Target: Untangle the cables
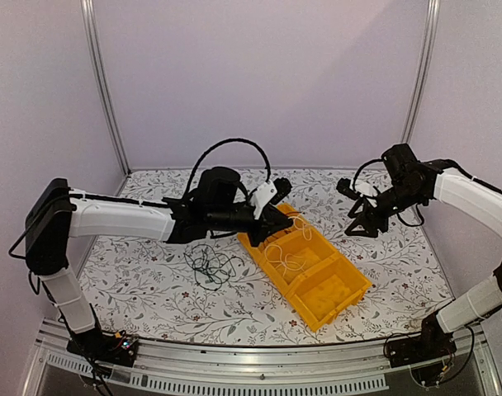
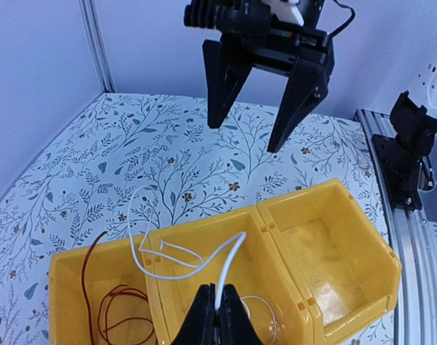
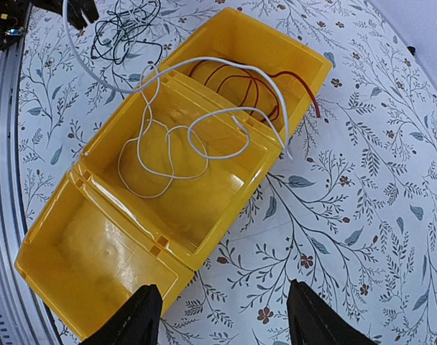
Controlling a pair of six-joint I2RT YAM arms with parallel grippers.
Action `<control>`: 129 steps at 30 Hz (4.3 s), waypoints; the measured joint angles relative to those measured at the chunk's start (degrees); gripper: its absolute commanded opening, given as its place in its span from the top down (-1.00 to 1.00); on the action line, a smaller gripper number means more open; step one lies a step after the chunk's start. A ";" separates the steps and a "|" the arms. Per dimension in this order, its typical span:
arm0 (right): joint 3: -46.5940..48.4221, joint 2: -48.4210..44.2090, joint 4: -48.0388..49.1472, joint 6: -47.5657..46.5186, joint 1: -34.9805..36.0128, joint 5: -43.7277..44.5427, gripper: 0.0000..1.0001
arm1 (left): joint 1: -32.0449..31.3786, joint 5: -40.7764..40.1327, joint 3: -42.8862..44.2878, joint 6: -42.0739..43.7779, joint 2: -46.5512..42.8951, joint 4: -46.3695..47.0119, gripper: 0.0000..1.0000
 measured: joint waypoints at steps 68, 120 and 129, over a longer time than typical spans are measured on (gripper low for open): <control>4.57 6.95 0.28 2.99 -0.35 -2.95 -0.25 | -7.96 -18.64 8.72 -12.00 16.09 -21.46 0.36; 8.24 7.52 2.67 2.51 5.20 1.51 -0.17 | 14.60 -22.27 -9.70 -41.29 -1.51 -34.73 0.71; 7.15 7.52 3.48 2.43 5.20 1.49 -0.17 | 14.62 -20.28 -7.98 -40.35 -0.90 -35.87 1.00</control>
